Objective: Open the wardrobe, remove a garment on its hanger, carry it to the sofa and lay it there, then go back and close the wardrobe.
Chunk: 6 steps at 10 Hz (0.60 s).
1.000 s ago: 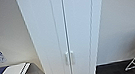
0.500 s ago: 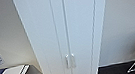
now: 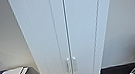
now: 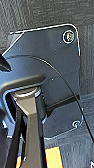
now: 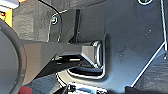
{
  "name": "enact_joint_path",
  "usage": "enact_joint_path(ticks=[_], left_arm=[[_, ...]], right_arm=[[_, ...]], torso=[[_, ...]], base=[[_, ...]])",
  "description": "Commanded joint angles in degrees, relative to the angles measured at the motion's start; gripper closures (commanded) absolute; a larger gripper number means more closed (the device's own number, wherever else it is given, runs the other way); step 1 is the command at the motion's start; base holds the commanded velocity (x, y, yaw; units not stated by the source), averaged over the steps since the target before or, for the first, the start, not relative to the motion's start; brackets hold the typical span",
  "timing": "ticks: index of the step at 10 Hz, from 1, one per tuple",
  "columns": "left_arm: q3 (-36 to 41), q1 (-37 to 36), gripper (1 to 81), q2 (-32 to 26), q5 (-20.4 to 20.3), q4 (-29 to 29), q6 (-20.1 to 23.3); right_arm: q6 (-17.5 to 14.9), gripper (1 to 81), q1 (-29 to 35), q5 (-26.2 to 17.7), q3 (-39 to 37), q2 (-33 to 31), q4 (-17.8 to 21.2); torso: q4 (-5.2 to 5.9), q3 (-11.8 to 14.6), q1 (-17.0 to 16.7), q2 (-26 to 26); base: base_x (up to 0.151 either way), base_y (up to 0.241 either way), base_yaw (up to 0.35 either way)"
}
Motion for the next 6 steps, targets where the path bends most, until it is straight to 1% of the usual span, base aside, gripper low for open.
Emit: enact_joint_path(ticks=[1, 4, 5, 6], left_arm=[[0.37, -1.5, 1.0, -0.6, 3.19, 0.73, 0.29], [1.24, -1.5, 1.0, -1.2, 2.93, 0.65, 0.2], [3.6, -1.59, 1.0, -2.78, 2.75, 0.65, 0.2], [7.05, -2.02, 1.0, -5.17, 2.75, 0.73, 0.2]], right_arm=[[0.03, 1.0, 2.24, -3.0, 0.61, -0.71, 0.72], [0.12, 1.0, 2.32, -2.83, 1.57, -1.58, 0.72], [0.12, 1.0, 2.77, -2.22, 4.01, -3.15, 0.72], [0.12, 1.0, 3.29, -1.24, 8.08, -5.98, 0.63]], torso=[[0.0, 0.0, 0.0, 0.0], [0.0, 0.0, 0.09, 0.05], [0.0, 0.0, 0.06, 0.05], [0.0, 0.0, 0.04, 0.05]], base=[[0.085, 0.0, 0.0], [0.0, 0.0, 0.0], [0.0, 0.0, 0.0], [0.0, 0.0, 0.0]])
